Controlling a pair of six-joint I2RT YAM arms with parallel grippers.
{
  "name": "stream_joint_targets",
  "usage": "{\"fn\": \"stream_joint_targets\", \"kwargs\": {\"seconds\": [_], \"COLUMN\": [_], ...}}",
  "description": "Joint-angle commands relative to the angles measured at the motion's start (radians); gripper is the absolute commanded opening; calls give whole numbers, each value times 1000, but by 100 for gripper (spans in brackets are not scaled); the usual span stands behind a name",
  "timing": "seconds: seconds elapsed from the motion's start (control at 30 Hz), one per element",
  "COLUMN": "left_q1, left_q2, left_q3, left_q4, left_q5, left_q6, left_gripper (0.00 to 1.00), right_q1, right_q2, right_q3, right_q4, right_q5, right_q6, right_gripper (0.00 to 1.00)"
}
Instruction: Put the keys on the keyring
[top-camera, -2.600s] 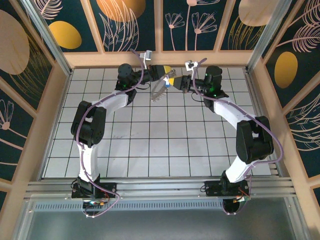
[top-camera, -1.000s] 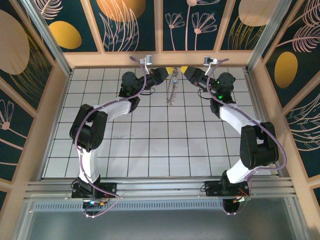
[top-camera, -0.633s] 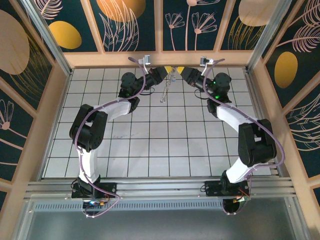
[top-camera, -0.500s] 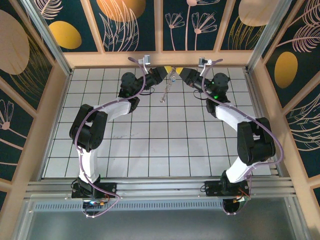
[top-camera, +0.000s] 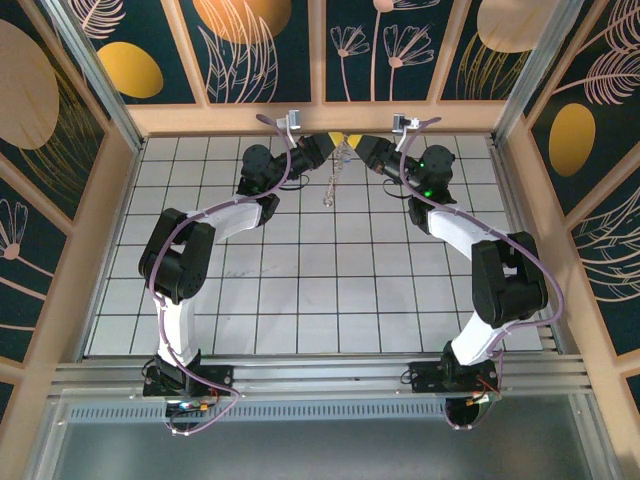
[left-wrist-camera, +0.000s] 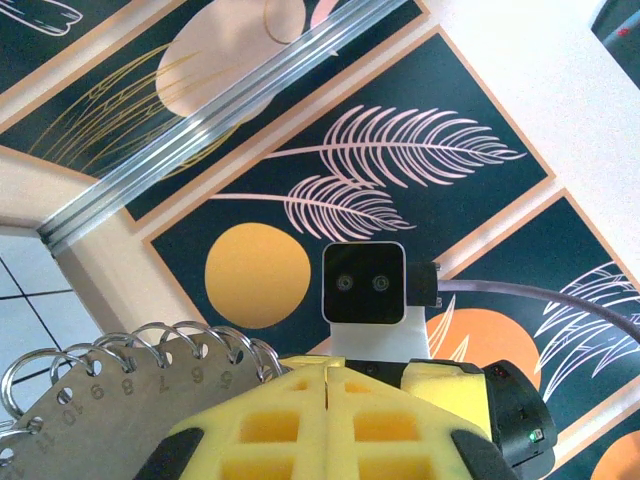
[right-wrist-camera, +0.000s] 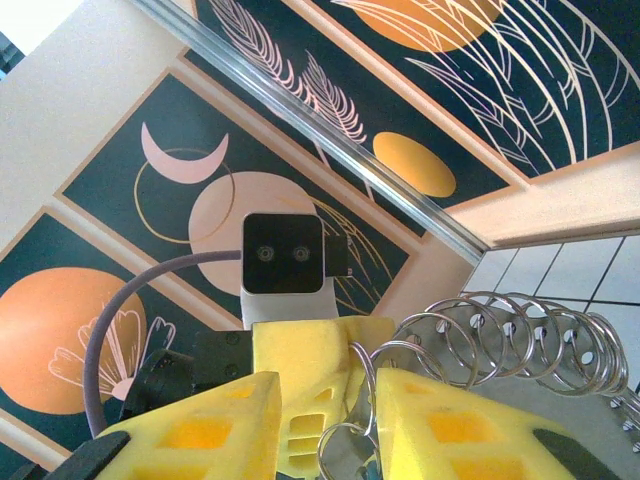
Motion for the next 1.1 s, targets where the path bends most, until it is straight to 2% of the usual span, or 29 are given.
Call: {"fn": "stream_joint_targets", "kwargs": {"seconds": [0.0,0.9,1.07], "left_q1": [-7,-8,-9], "left_q2": [-44,-46,-46], "left_q3": [11,18,15], "left_q4": [76,74,75], "left_q5": [-9,0,-1], "left_q6": [-4,-5,-5], "left_gripper": [0,0,0], "right_q1": [13,26,25], "right_q2": [6,64,63], "right_q3": [49,86,87], "right_q4": [52,22,24], "right_q5": [-12,-12,-18], "right_q6": [2,0,0], "right_gripper": [31,31,24]}}
